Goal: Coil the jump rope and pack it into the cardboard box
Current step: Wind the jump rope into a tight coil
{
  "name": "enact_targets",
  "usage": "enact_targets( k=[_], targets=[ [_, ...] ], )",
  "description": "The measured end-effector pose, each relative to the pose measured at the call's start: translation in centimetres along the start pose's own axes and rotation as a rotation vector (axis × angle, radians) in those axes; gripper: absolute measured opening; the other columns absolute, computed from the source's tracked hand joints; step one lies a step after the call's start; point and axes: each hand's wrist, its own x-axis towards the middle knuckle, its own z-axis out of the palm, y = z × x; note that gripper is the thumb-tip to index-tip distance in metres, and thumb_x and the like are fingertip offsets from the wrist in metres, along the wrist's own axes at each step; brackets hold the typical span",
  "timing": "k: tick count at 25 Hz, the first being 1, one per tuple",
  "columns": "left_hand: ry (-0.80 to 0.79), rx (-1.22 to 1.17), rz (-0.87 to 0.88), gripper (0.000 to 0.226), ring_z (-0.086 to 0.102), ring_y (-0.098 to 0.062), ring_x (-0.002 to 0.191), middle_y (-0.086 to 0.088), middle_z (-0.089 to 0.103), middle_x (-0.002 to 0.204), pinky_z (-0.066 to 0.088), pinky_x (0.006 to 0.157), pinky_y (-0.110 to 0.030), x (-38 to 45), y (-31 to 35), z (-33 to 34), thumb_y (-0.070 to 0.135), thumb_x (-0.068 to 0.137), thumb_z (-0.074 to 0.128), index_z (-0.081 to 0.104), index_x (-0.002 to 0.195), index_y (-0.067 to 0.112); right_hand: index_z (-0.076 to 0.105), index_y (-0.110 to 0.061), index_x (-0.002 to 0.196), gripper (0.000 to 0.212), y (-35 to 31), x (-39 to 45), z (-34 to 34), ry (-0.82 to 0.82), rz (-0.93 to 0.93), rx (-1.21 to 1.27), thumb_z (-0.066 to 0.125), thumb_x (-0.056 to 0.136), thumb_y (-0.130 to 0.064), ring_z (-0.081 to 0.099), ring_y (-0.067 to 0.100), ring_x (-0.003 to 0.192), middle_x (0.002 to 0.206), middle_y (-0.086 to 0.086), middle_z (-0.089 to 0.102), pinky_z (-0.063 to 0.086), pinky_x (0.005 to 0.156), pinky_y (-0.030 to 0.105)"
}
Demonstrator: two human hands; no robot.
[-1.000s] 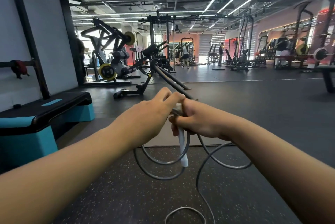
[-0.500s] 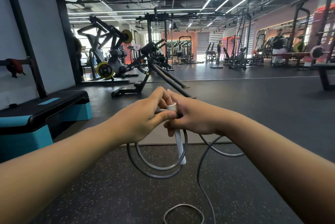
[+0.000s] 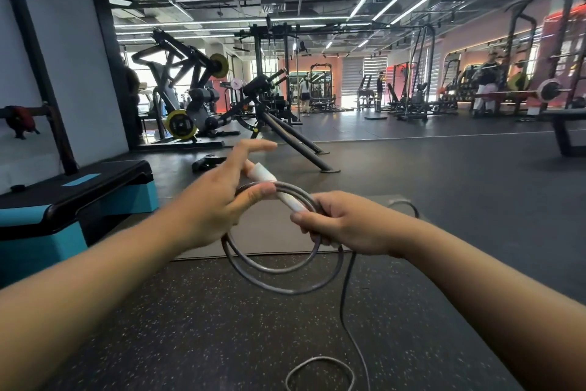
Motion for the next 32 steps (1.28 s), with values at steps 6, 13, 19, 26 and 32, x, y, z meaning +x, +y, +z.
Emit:
enact_targets(
  k=[6,13,19,26,32],
  targets=[
    [-0.227,0.817,0.257,0.04,0.061,-0.013,0.096,0.012,0.063,0.103,0.044,0.084,-0.028,2.3,2.5,0.6,0.065,0.086,0.056,0.055,0.106,0.03,0.062,-0.018,0.088,0.025,-1.9,1.5,-0.7,-0.031,-0.137,-0.293,0.053,0.104,-0.035,0.054,0.013,0.064,0.073,-0.003,0.062,0.042,0.064,0.033],
    [-0.392,0.709,0.136,0.034,0.05,-0.004,0.062,0.01,0.053,0.071,0.044,0.062,-0.027,-1.1,-1.5,-2.6,0.07,0.09,0.018,0.034,0.084,0.041,0.064,-0.016,0.069,0.049,1.8,-1.3,-5.1,-0.02,-0.009,-0.412,0.062,0.094,-0.057,0.046,0.002,0.046,0.053,-0.008,0.053,0.033,0.051,0.017],
    [-0.368,0.649,0.133,0.047,0.056,-0.008,0.063,0.008,0.058,0.071,0.047,0.063,-0.028,-1.3,-3.0,-2.9,0.081,0.081,0.009,0.039,0.08,0.044,0.057,-0.015,0.065,0.057,3.7,-1.0,-6.7,-0.034,0.13,-0.309,0.061,0.085,-0.068,0.06,0.008,0.053,0.058,0.001,0.067,0.042,0.057,0.018],
    [-0.252,0.572,-0.029,0.057,0.053,-0.005,0.059,0.007,0.058,0.067,0.044,0.059,-0.02,-1.6,-5.7,-3.5,0.076,0.088,0.01,0.047,0.08,0.033,0.058,-0.009,0.084,0.057,3.4,-0.1,-6.5,-0.331,0.372,-0.296,0.044,0.099,-0.063,0.074,0.02,0.072,0.073,0.007,0.079,0.054,0.091,0.037],
    [0.064,-0.559,-0.408,0.029,0.042,-0.008,0.052,-0.001,0.043,0.072,0.04,0.053,-0.025,-1.5,-4.9,-1.4,0.033,0.105,0.038,0.051,0.093,0.01,0.069,-0.003,0.12,0.03,4.1,0.7,-2.0,0.007,0.237,0.542,0.047,0.109,-0.02,0.053,0.02,0.065,0.067,0.003,0.044,0.048,0.072,0.037]
  ],
)
